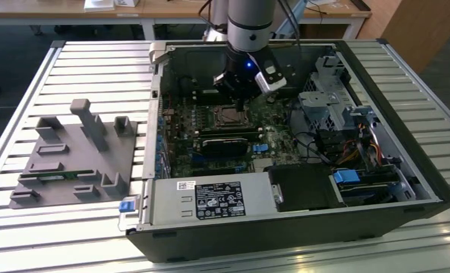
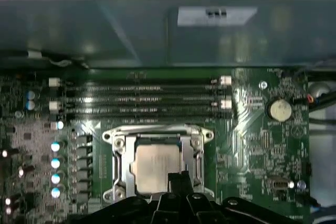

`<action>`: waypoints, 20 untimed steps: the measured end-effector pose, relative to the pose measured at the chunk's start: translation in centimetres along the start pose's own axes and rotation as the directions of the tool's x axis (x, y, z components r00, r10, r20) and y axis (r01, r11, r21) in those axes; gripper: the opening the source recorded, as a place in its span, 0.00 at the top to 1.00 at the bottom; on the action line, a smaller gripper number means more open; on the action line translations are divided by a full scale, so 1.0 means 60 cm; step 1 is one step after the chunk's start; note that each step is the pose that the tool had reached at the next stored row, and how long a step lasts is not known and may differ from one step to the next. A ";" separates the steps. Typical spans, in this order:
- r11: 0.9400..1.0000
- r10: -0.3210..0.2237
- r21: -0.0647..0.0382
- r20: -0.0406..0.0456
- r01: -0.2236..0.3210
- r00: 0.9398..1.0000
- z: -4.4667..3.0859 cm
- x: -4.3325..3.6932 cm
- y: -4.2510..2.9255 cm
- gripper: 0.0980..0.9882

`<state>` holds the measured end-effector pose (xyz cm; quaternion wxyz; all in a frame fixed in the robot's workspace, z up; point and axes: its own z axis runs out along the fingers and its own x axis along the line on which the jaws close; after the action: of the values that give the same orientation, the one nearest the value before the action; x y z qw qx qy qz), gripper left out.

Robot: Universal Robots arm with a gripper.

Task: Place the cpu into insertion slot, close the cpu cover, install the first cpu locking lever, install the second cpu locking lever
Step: 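Install the second cpu locking lever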

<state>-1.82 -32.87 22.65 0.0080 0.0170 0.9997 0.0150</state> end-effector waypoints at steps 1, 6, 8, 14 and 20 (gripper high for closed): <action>1.000 0.000 0.000 0.000 0.000 1.000 0.000 0.000 -0.005 0.99; 1.000 0.000 0.000 -0.001 0.000 1.000 0.000 -0.001 -0.024 0.99; 1.000 0.000 0.000 -0.002 0.000 1.000 0.000 -0.001 -0.029 0.99; 1.000 0.000 0.000 -0.002 0.000 1.000 0.000 -0.002 -0.045 0.99; 1.000 -0.001 0.000 -0.002 0.001 1.000 0.000 0.009 -0.051 0.99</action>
<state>-2.44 -35.93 22.56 0.0072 0.0164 0.9997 0.0149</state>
